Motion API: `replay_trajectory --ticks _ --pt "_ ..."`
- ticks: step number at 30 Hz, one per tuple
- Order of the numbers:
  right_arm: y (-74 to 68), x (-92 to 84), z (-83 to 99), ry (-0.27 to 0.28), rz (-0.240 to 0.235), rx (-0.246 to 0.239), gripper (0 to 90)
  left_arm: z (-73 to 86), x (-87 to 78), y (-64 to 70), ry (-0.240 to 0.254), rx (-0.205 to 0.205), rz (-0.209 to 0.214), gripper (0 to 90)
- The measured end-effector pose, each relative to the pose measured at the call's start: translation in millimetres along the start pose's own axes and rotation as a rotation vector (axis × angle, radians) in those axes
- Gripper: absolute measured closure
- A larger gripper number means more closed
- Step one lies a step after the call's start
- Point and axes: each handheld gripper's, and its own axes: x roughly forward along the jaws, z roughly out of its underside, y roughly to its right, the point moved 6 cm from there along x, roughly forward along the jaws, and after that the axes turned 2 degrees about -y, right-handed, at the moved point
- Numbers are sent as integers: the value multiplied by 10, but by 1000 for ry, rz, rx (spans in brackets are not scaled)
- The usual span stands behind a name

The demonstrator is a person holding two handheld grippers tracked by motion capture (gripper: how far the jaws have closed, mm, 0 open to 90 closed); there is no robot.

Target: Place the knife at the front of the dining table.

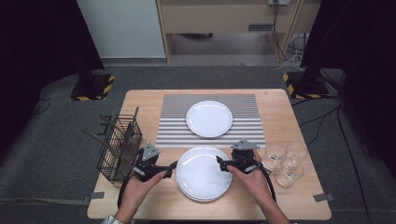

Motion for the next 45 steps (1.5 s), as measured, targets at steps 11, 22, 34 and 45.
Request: replay_trajectory --ticks 11,22,34,45 --pt "-14 9 12 -6 -5 -6 102 -66 -234 -6 16 5 -27 144" --pt "-24 12 14 -10 -11 -7 102 -101 -489 -68 30 -12 -53 145" --pt "-34 32 27 -19 -12 -3 102 -97 -681 -211 52 -35 -80 147" --pt "-35 36 27 -18 -15 -9 111 -109 -761 -265 57 -35 -98 147"
